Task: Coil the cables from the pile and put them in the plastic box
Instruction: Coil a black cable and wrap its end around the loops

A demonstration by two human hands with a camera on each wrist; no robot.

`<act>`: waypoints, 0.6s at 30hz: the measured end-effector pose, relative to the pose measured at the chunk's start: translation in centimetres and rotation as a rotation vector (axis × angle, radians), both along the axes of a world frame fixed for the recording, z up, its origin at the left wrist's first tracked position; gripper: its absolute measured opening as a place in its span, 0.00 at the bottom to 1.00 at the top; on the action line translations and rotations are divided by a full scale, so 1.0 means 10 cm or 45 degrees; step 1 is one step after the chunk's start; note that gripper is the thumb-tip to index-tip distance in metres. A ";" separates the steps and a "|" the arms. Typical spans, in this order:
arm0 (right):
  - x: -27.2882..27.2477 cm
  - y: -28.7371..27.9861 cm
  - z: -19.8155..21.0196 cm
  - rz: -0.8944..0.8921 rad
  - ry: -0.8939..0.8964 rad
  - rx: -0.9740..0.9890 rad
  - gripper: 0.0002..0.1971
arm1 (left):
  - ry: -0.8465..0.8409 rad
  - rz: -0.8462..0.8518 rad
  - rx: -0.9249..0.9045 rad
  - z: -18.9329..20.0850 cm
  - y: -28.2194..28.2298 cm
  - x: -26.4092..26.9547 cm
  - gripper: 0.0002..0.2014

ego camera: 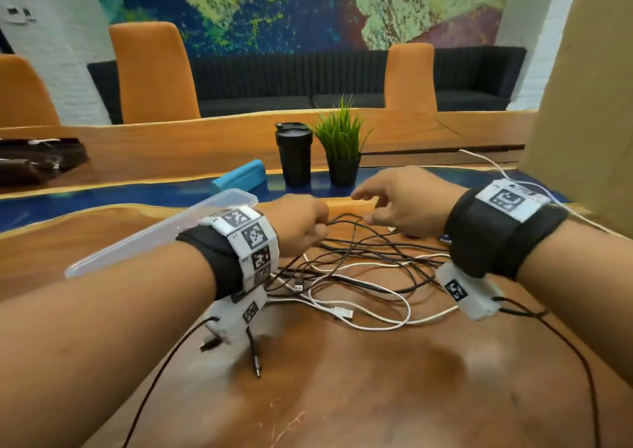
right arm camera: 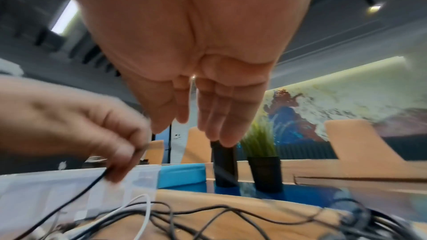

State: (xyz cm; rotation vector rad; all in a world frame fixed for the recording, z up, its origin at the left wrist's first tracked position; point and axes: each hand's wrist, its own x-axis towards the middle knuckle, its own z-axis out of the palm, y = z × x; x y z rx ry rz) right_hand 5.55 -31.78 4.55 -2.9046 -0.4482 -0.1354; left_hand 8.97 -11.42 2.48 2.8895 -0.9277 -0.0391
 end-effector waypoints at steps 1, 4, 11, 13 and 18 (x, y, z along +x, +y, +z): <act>0.04 0.11 -0.01 0.045 -0.067 -0.046 0.20 | -0.049 -0.026 -0.081 0.11 0.03 0.02 0.05; 0.16 0.30 0.08 0.090 -0.261 0.160 0.10 | -0.121 -0.061 -0.335 0.45 0.12 0.07 0.05; 0.36 -0.02 0.86 -0.072 -0.665 0.861 0.05 | 0.341 -0.071 -1.002 0.75 0.49 0.09 0.09; 0.38 -0.16 1.03 -0.145 -0.712 0.995 0.08 | 0.471 -0.070 -1.105 0.70 0.57 0.07 0.09; 0.30 -0.19 1.10 -0.340 -0.536 0.312 0.21 | 0.890 -0.018 -1.534 0.57 0.54 0.06 0.11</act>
